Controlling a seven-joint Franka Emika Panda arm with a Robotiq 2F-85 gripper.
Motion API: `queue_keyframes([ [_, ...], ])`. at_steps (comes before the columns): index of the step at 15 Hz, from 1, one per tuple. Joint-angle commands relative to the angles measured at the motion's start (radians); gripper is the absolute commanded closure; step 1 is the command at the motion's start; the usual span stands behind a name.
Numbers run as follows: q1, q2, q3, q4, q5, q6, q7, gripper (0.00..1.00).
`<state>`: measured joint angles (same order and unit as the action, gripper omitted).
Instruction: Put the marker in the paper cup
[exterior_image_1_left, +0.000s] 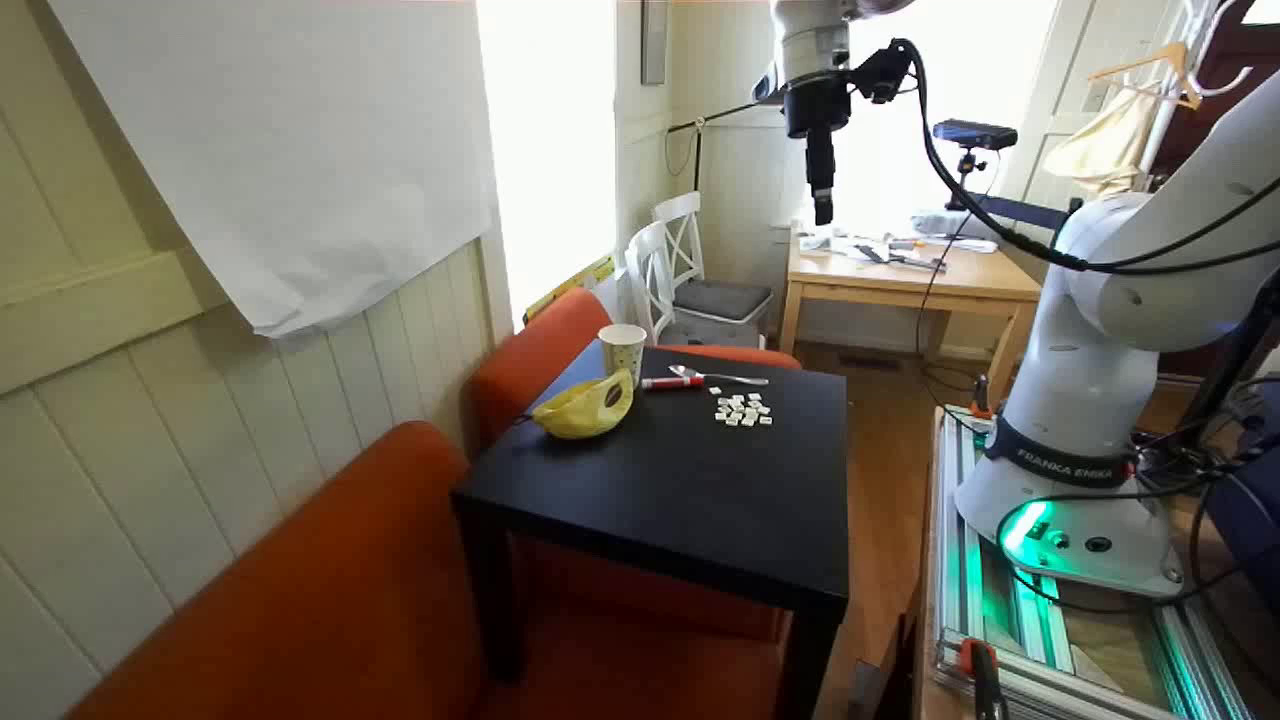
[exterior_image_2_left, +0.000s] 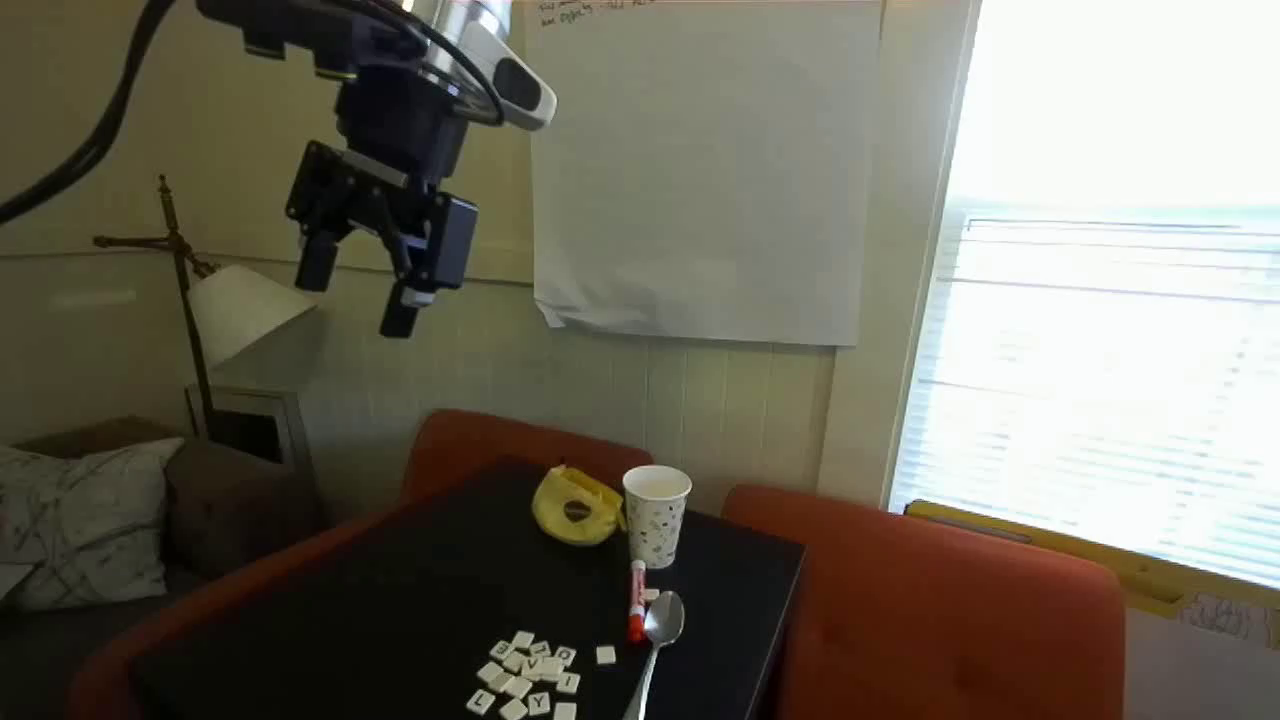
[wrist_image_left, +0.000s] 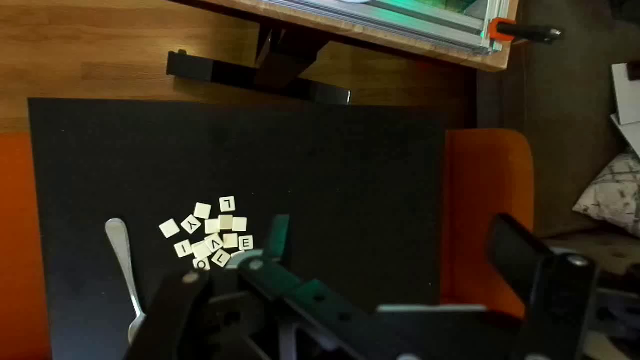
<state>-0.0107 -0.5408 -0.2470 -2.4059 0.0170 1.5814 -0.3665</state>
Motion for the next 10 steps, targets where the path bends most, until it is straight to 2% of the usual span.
queue_keyframes([
  [1, -0.021, 0.003, 0.018, 0.001, 0.007, -0.001, -0.008, 0.00],
  [5, -0.021, 0.003, 0.018, 0.001, 0.007, -0.001, -0.008, 0.00],
  [9, 0.009, 0.052, 0.025, -0.055, 0.003, 0.251, -0.089, 0.00],
  [10, 0.013, 0.065, 0.044, -0.071, -0.031, 0.332, -0.110, 0.00],
])
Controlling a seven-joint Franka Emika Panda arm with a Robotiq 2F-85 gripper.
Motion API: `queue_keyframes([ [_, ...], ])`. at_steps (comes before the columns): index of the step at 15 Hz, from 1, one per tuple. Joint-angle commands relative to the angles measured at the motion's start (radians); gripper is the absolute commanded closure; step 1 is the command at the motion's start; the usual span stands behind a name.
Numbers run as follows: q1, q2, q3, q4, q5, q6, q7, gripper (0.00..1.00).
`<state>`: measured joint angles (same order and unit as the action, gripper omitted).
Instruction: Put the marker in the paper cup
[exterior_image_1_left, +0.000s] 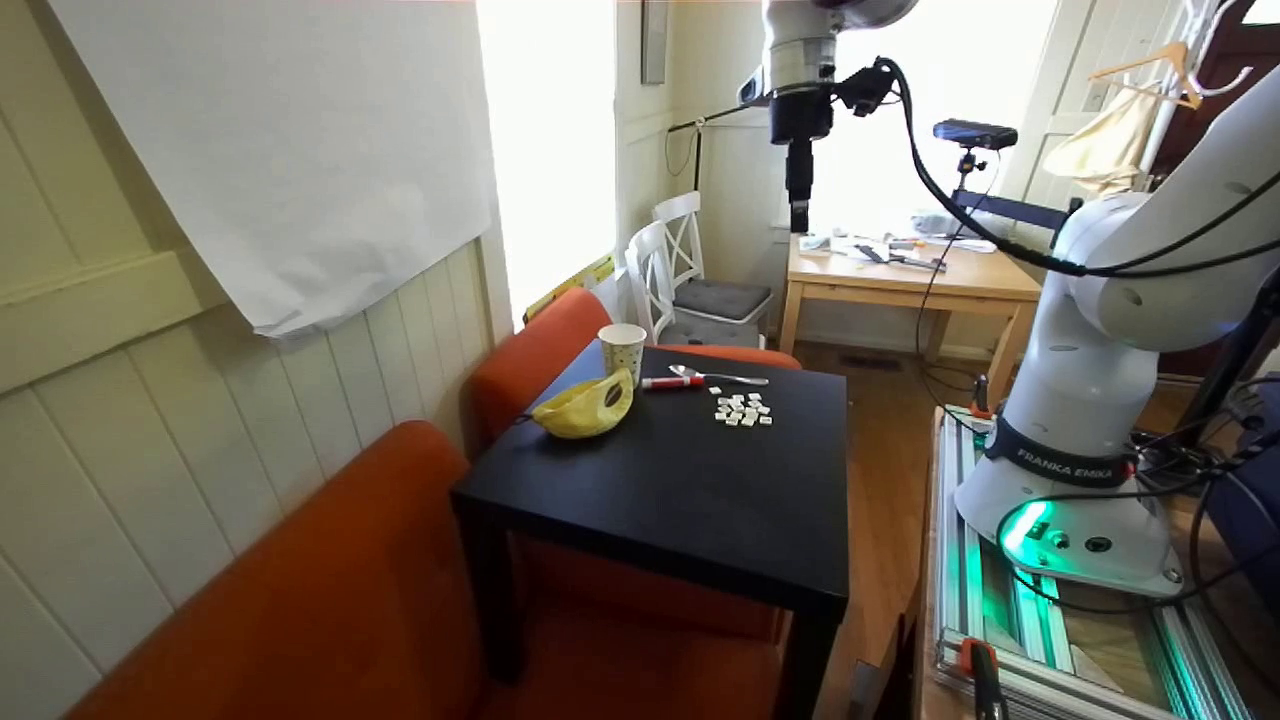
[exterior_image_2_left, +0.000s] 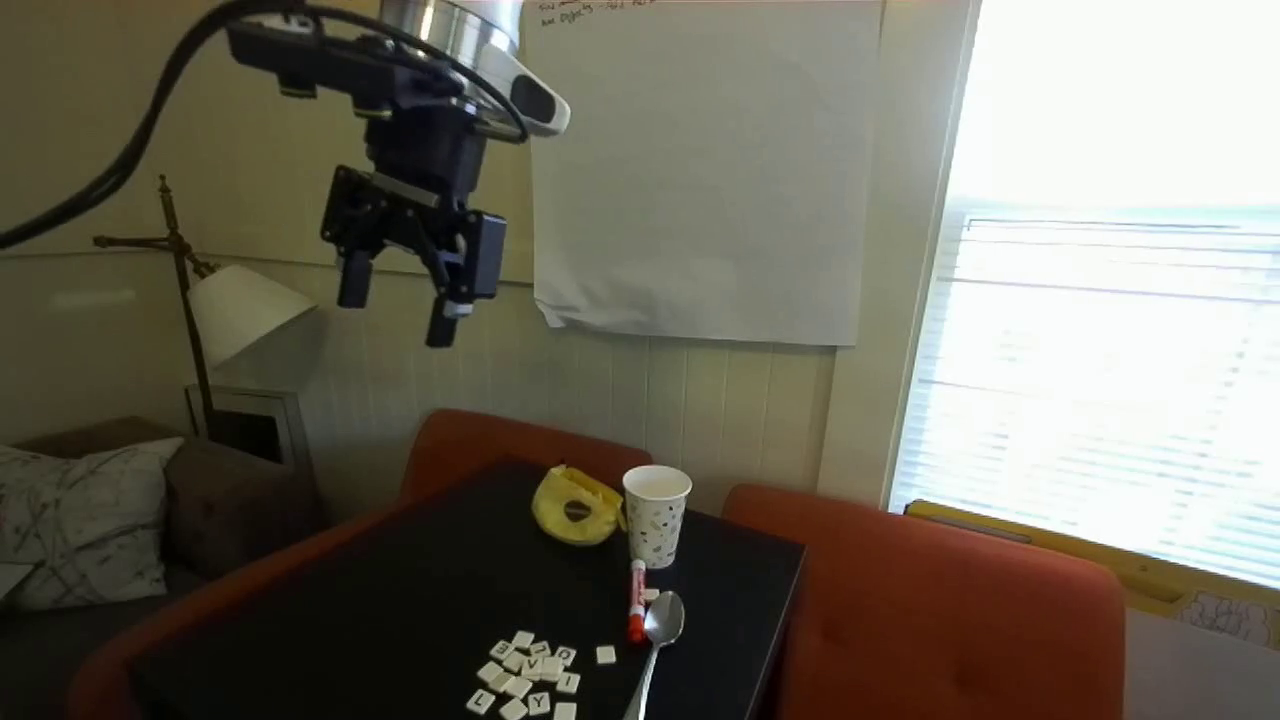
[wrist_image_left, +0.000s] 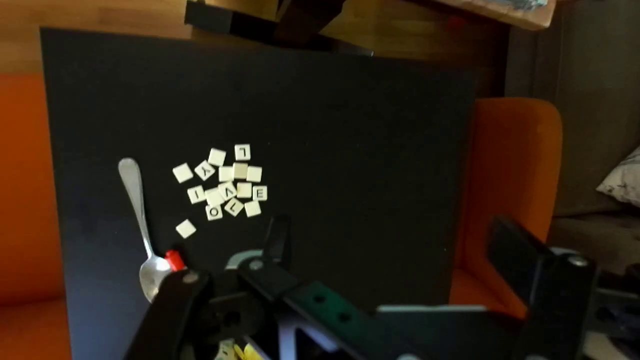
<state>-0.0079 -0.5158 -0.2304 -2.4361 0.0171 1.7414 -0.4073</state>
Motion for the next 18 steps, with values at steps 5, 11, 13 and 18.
queue_keyframes([
  [5, 0.021, 0.176, 0.041, -0.096, -0.087, 0.564, -0.209, 0.00],
  [11, -0.061, 0.380, 0.010, -0.126, -0.236, 0.966, -0.291, 0.00],
  [13, -0.081, 0.443, -0.001, -0.124, -0.227, 1.008, -0.335, 0.00],
  [18, -0.122, 0.496, 0.016, -0.128, -0.189, 0.983, -0.361, 0.00],
])
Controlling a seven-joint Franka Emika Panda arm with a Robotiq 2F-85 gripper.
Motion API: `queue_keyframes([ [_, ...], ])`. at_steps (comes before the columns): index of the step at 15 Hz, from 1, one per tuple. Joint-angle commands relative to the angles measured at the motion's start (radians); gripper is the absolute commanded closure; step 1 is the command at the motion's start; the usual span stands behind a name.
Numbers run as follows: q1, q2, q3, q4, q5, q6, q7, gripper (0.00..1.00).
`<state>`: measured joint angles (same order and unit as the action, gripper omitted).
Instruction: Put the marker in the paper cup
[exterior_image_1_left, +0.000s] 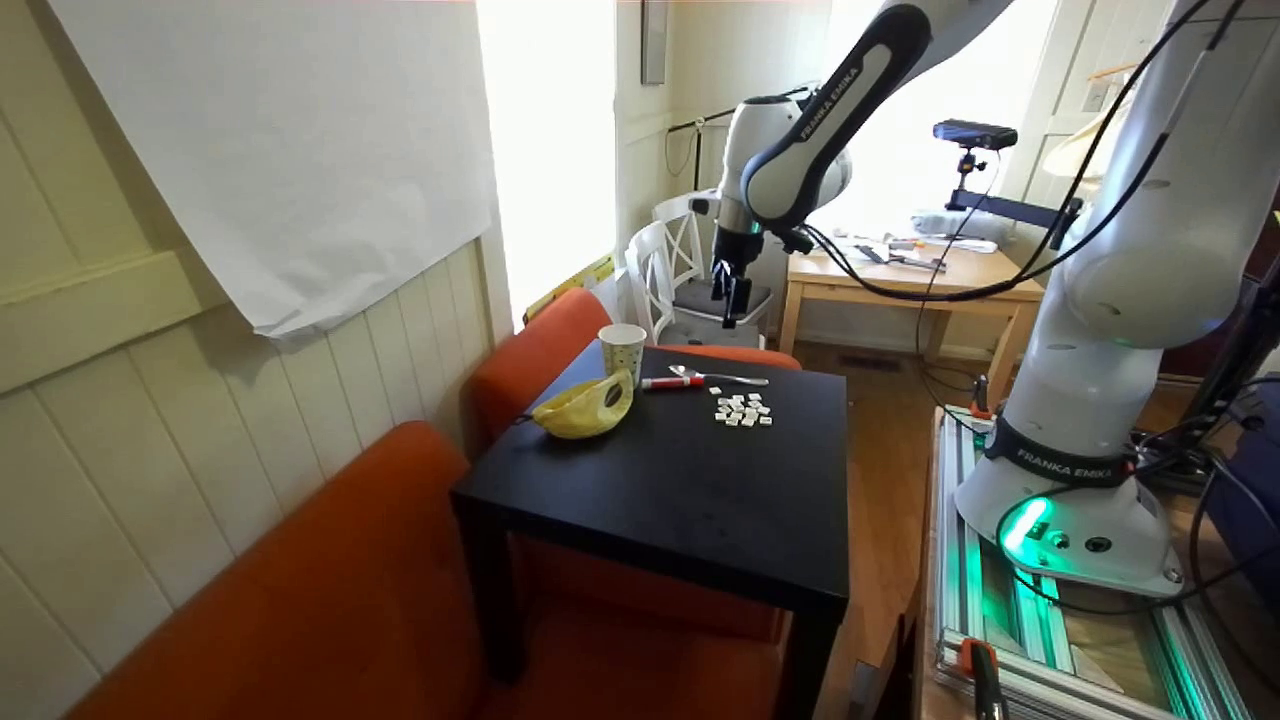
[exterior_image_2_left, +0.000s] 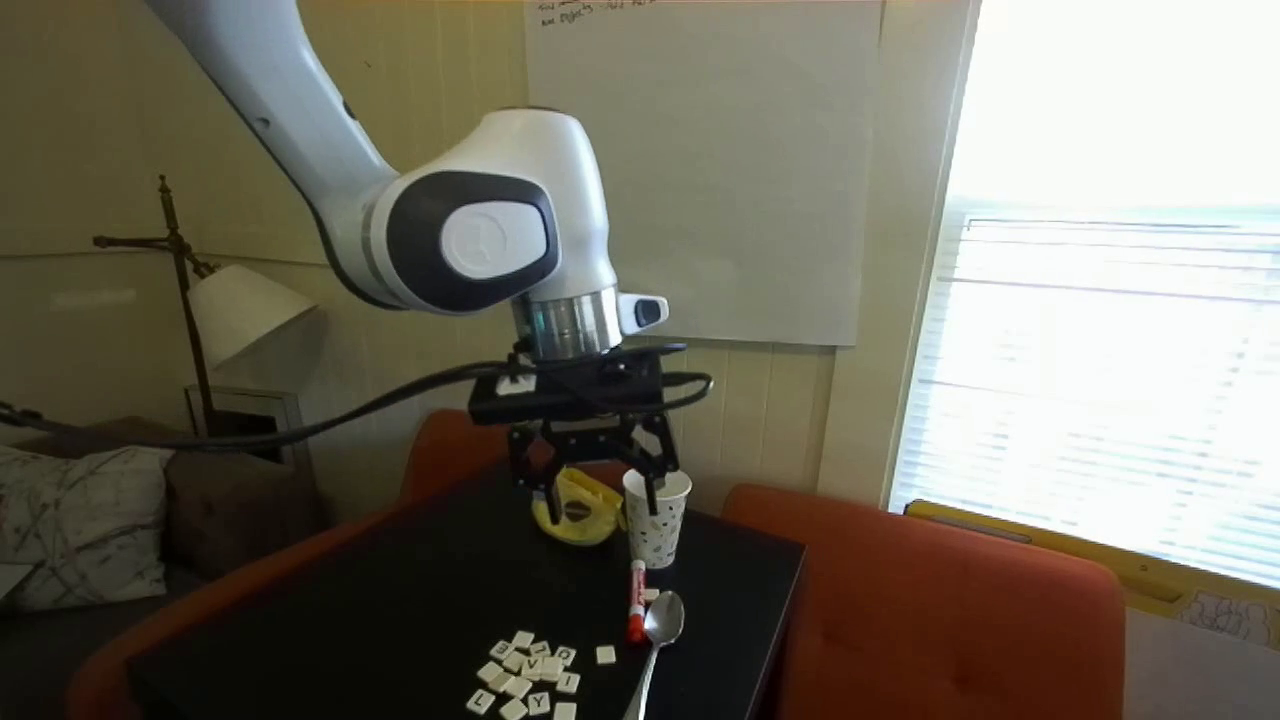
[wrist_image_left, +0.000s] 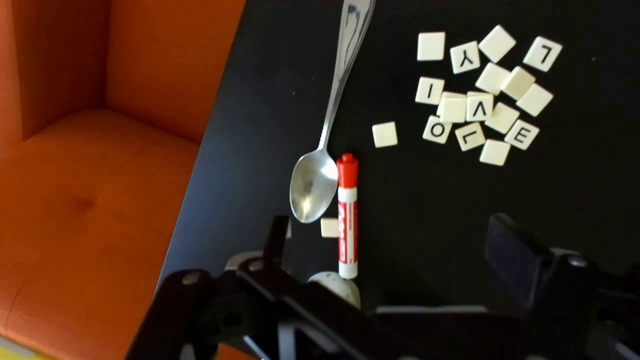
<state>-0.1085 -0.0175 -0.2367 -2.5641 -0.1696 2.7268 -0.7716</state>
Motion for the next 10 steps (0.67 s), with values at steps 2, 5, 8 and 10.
queue_keyframes([
  [2, -0.031, 0.025, 0.024, 0.001, 0.004, -0.002, 0.004, 0.00],
  [5, -0.030, 0.043, 0.029, -0.001, 0.038, 0.017, -0.035, 0.00],
  [8, -0.031, 0.125, 0.050, -0.005, 0.063, 0.085, -0.104, 0.00],
  [10, -0.041, 0.176, 0.078, 0.005, 0.077, 0.110, -0.146, 0.00],
])
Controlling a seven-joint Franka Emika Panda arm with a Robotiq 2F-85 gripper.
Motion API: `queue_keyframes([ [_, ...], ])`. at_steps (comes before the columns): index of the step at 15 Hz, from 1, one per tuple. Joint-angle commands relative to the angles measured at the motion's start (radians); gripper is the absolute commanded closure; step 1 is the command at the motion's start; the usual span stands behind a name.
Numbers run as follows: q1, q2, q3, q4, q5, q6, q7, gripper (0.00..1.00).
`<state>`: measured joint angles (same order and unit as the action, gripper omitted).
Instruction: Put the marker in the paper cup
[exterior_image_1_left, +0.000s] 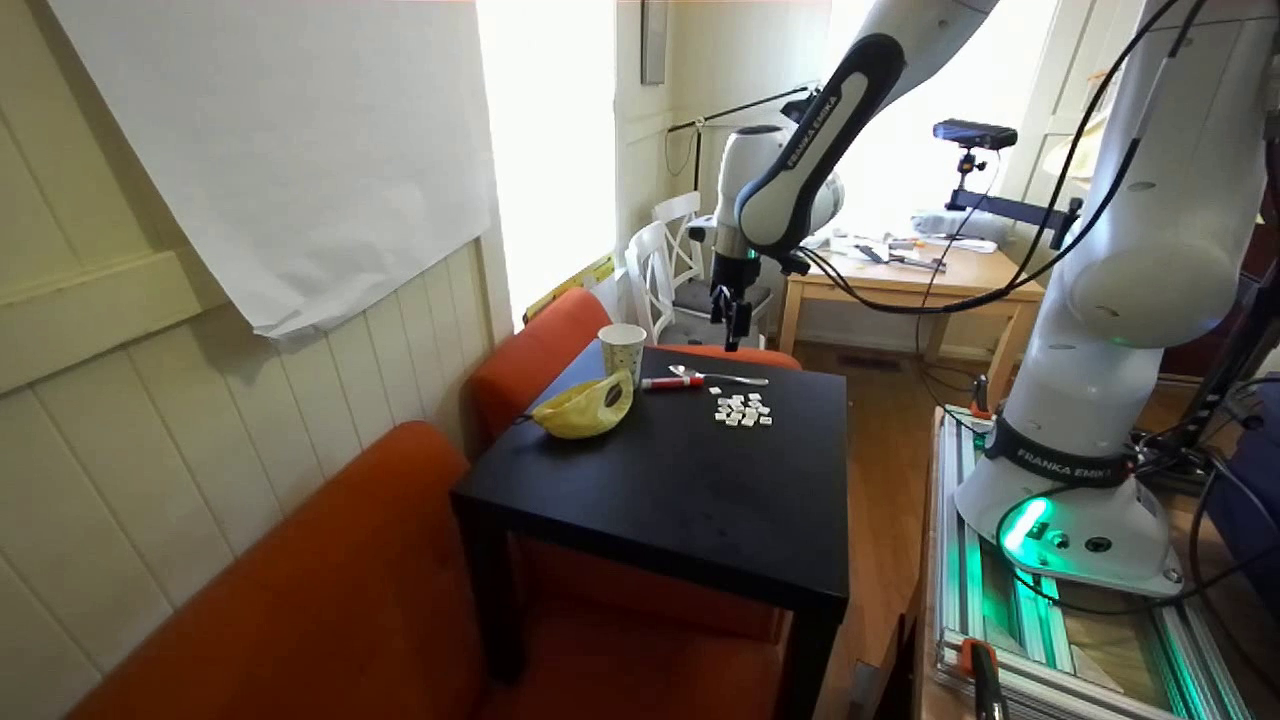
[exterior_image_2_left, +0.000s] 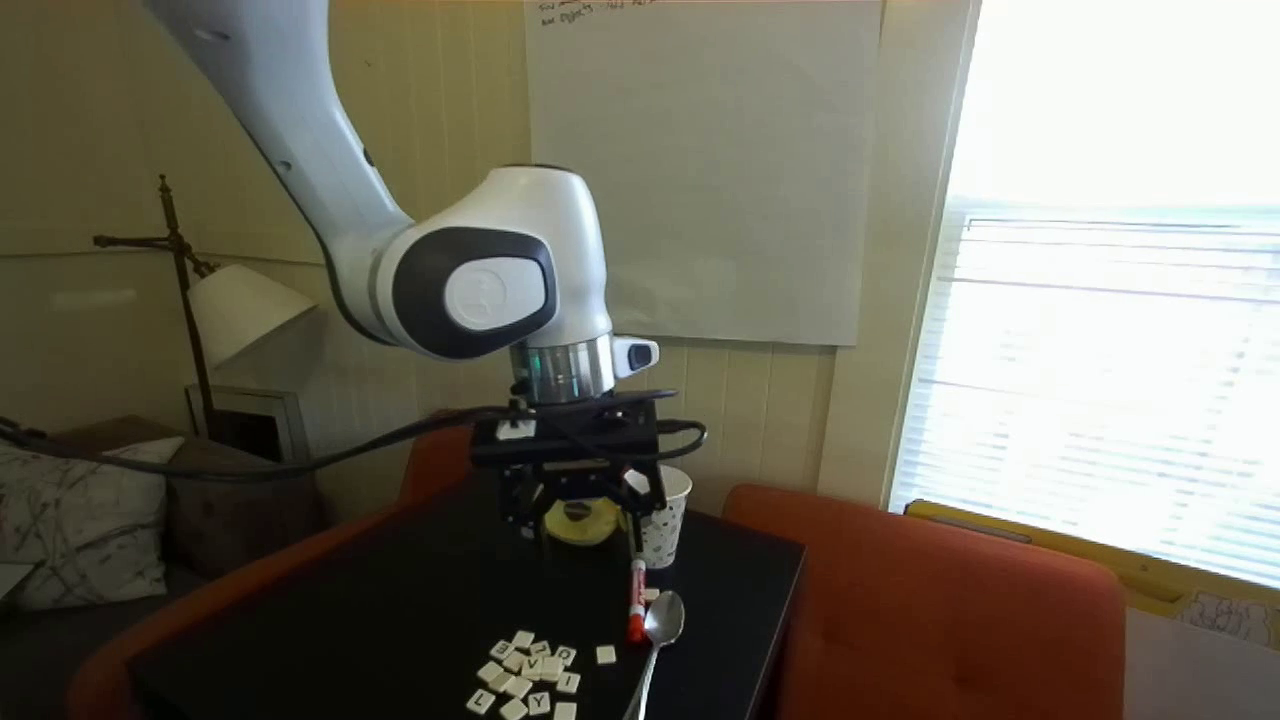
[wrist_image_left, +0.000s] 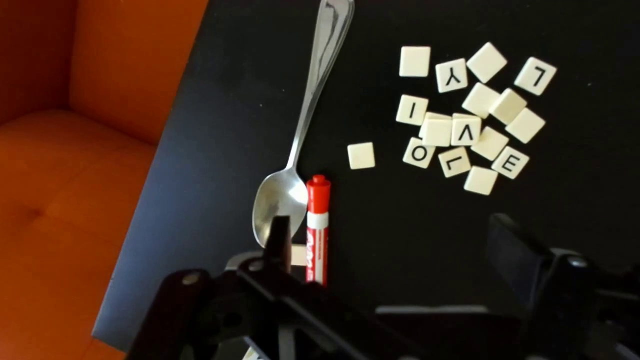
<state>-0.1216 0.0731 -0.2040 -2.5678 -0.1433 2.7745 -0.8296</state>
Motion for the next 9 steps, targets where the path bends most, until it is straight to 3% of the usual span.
queue_keyframes([
  [1, -0.038, 0.111, 0.063, 0.015, 0.061, 0.078, -0.112, 0.00],
  [6, -0.106, 0.220, 0.166, 0.054, 0.076, 0.182, -0.144, 0.00],
  [9, -0.130, 0.267, 0.181, 0.087, 0.034, 0.213, -0.122, 0.00],
])
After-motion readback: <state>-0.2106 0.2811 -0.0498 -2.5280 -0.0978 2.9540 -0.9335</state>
